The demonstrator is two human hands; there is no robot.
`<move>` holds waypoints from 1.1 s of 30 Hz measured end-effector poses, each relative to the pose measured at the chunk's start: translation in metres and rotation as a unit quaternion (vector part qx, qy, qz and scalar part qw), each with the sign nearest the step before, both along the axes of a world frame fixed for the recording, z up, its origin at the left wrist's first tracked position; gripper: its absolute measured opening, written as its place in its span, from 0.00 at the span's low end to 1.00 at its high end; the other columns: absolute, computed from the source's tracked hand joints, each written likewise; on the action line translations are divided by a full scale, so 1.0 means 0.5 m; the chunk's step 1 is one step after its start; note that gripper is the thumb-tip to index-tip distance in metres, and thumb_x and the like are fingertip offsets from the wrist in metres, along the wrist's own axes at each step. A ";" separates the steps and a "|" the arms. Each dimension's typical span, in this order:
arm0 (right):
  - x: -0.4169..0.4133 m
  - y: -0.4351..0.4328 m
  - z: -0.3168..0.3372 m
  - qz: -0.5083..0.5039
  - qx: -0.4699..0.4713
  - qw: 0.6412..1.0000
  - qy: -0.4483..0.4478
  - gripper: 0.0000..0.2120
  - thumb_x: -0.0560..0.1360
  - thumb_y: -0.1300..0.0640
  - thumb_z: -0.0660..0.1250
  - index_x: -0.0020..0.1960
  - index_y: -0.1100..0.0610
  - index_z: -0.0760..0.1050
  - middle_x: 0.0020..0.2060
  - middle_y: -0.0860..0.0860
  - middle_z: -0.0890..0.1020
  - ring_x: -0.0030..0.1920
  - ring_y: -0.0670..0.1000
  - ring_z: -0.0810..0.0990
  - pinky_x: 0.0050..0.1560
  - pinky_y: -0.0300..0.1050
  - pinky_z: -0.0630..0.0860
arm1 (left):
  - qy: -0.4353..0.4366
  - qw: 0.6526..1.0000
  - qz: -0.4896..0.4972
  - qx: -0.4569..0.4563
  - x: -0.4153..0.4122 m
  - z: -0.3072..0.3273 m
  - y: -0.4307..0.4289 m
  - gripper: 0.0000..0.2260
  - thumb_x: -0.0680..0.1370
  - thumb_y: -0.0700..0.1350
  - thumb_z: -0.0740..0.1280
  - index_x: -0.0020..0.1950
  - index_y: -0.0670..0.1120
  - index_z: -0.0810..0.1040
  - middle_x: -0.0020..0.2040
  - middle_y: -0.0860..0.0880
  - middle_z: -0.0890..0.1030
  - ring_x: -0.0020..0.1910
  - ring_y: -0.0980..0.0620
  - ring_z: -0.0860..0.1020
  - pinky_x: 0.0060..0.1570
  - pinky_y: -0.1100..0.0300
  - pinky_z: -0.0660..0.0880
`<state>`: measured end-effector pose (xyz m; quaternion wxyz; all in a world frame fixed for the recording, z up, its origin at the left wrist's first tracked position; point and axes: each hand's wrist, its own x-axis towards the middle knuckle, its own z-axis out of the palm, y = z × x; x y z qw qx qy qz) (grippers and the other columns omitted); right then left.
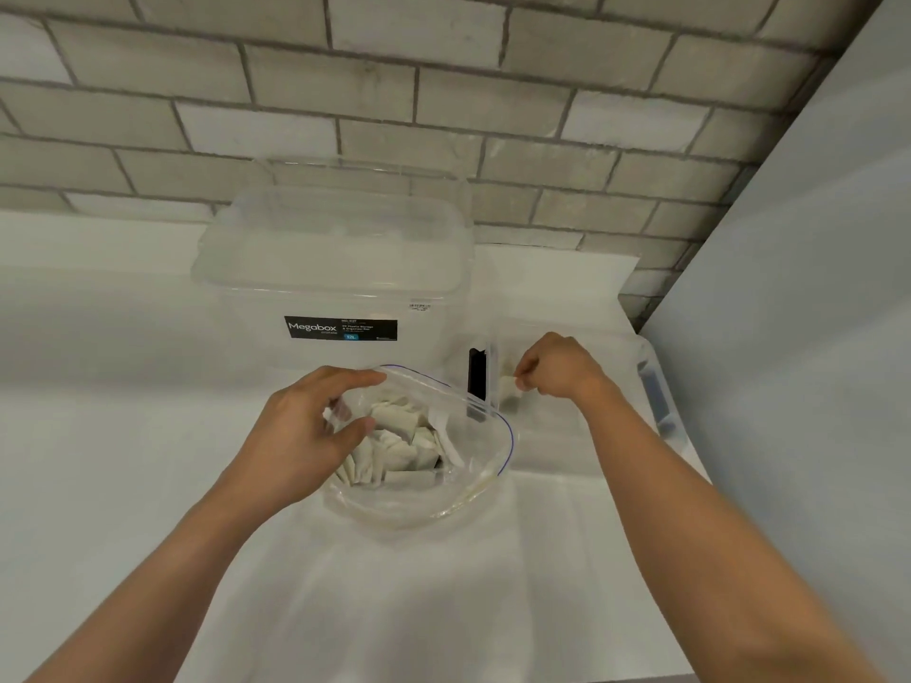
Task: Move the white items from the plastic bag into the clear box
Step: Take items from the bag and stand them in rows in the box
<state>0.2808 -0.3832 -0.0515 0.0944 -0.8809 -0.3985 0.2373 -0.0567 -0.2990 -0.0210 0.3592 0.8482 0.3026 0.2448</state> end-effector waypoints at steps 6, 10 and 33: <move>0.008 0.013 -0.019 -0.037 0.010 0.999 0.006 0.04 0.68 0.55 0.79 0.39 0.47 0.84 0.42 0.48 0.86 0.41 0.53 0.85 0.51 0.51 0.83 | -0.002 1.000 0.004 -0.007 0.004 -0.006 0.011 0.21 0.74 0.39 0.74 0.61 0.60 0.80 0.50 0.59 0.79 0.44 0.55 0.77 0.40 0.70 0.71; 0.006 -0.021 0.015 -0.061 0.055 0.997 -0.010 0.08 0.66 0.47 0.80 0.42 0.46 0.83 0.45 0.46 0.85 0.51 0.52 0.83 0.56 0.50 0.80 | 0.002 1.000 -0.001 -0.009 0.003 -0.003 0.015 0.21 0.74 0.39 0.74 0.62 0.59 0.79 0.52 0.59 0.79 0.44 0.54 0.77 0.41 0.71 0.70; -0.380 -0.022 -0.021 0.181 -0.121 0.958 -0.189 0.12 0.80 0.60 0.62 0.63 0.57 0.73 0.55 0.56 0.75 0.56 0.62 0.77 0.44 0.49 0.69 | 0.121 0.981 -0.152 0.025 -0.018 -0.025 0.003 0.38 0.71 0.33 0.67 0.78 0.55 0.62 0.72 0.57 0.66 0.65 0.54 0.66 0.60 0.66 0.64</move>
